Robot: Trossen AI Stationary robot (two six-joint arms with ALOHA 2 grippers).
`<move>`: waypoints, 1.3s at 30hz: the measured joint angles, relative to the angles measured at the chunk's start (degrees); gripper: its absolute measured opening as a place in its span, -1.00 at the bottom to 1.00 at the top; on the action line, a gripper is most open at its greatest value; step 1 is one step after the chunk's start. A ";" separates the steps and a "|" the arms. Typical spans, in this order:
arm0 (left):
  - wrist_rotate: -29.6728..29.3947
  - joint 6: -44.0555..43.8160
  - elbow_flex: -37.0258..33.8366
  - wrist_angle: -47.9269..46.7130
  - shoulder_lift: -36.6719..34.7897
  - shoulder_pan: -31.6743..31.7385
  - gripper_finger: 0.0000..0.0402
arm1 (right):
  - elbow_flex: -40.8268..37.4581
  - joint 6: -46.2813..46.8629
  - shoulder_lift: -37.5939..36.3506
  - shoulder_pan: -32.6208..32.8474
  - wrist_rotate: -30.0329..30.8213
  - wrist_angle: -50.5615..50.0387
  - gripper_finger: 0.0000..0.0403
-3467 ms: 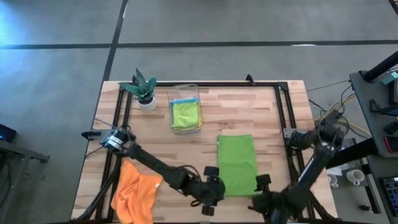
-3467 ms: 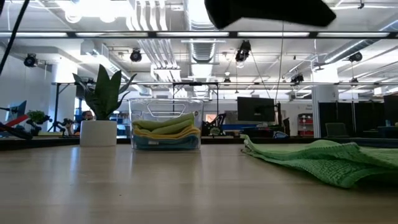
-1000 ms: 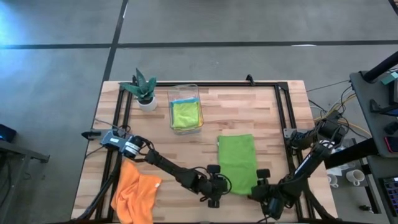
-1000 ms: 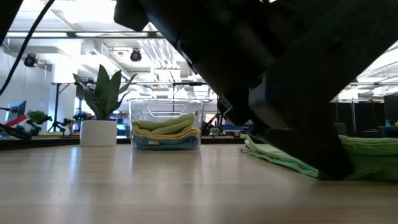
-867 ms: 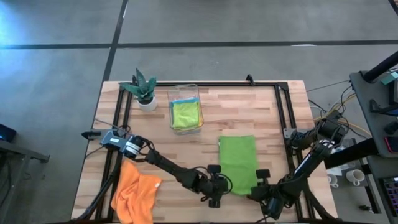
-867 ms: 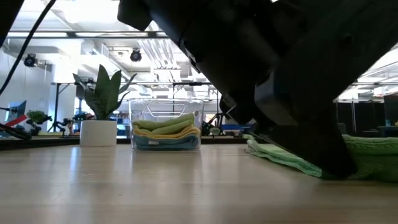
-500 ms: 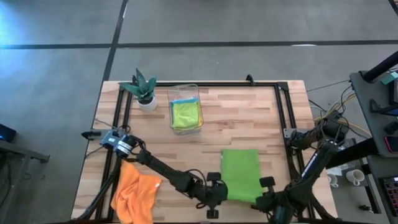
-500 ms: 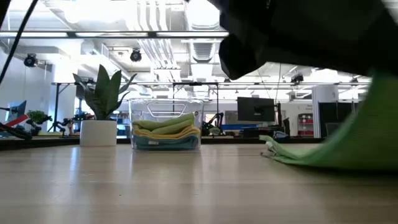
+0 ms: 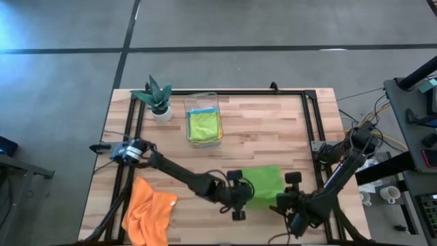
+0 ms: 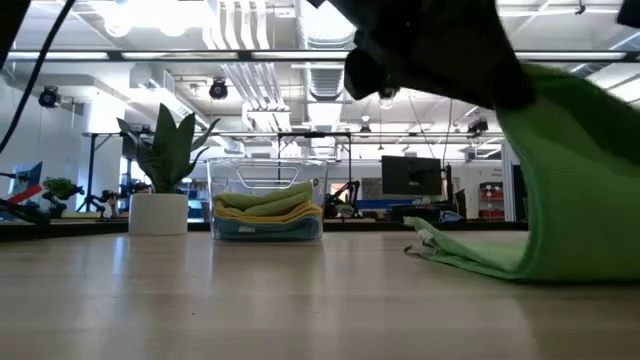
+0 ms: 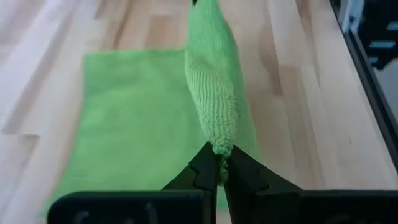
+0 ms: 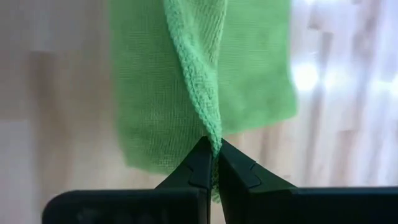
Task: Fold microfiber towels
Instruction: Fold the green microfiber cloth
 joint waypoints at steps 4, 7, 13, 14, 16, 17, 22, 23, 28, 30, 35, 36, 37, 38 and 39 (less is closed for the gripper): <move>0.50 -0.18 -0.01 -4.99 -1.05 3.21 -1.00 | -2.18 -1.45 0.00 -3.09 2.45 -0.07 -0.95; 1.04 0.53 -0.03 -7.14 -1.44 4.99 -1.00 | -4.88 -1.80 0.00 -4.83 4.03 0.06 -0.95; 1.11 0.18 -3.06 -6.78 -1.61 7.02 -1.00 | -11.91 -2.02 0.00 -8.66 6.12 3.97 -0.95; 0.56 -0.12 -3.38 -6.73 -1.55 7.36 -1.00 | -12.73 -2.02 0.00 -8.98 6.49 4.73 -0.95; -0.16 -0.06 -3.59 -6.46 -1.55 8.03 -1.00 | -13.99 -2.06 0.00 -9.52 7.56 5.33 -0.95; -0.33 0.27 -3.59 -6.24 -1.55 8.32 -1.00 | -14.45 -2.25 0.00 -9.76 8.17 5.47 -0.95; -0.31 1.54 -4.41 -6.19 -1.55 9.75 -1.00 | -15.96 -3.05 0.00 -10.82 10.12 6.32 -0.95; -0.29 1.56 -4.69 -6.25 -1.55 9.86 -1.00 | -16.16 -3.64 0.00 -10.98 10.17 7.12 -0.95; -0.29 1.57 -5.99 -6.18 -1.55 9.96 -1.00 | -17.59 -8.22 0.00 -11.16 11.88 12.91 -0.95; -0.31 1.06 -6.91 -6.23 -1.55 10.04 -1.00 | -18.50 -9.86 0.00 -11.16 11.30 14.93 -0.94; -1.93 0.60 -7.33 -5.87 -1.49 10.21 -0.77 | -18.95 -9.60 -0.48 -11.13 10.91 15.09 -0.72; -2.04 0.62 -7.31 -5.49 -1.49 10.23 -0.69 | -18.85 -9.15 -0.87 -11.13 10.93 14.95 -0.66; -2.06 0.69 -7.31 -5.29 -1.49 10.23 -0.60 | -18.50 -8.97 -1.29 -11.13 10.95 14.43 -0.59; -2.07 1.02 -7.31 -5.22 -1.49 10.20 -0.51 | -18.21 -8.85 -1.82 -11.13 10.93 14.06 -0.52; -2.42 1.06 -7.11 -5.50 -1.51 10.19 -0.42 | -17.79 -8.67 -2.54 -11.13 10.92 13.58 -0.46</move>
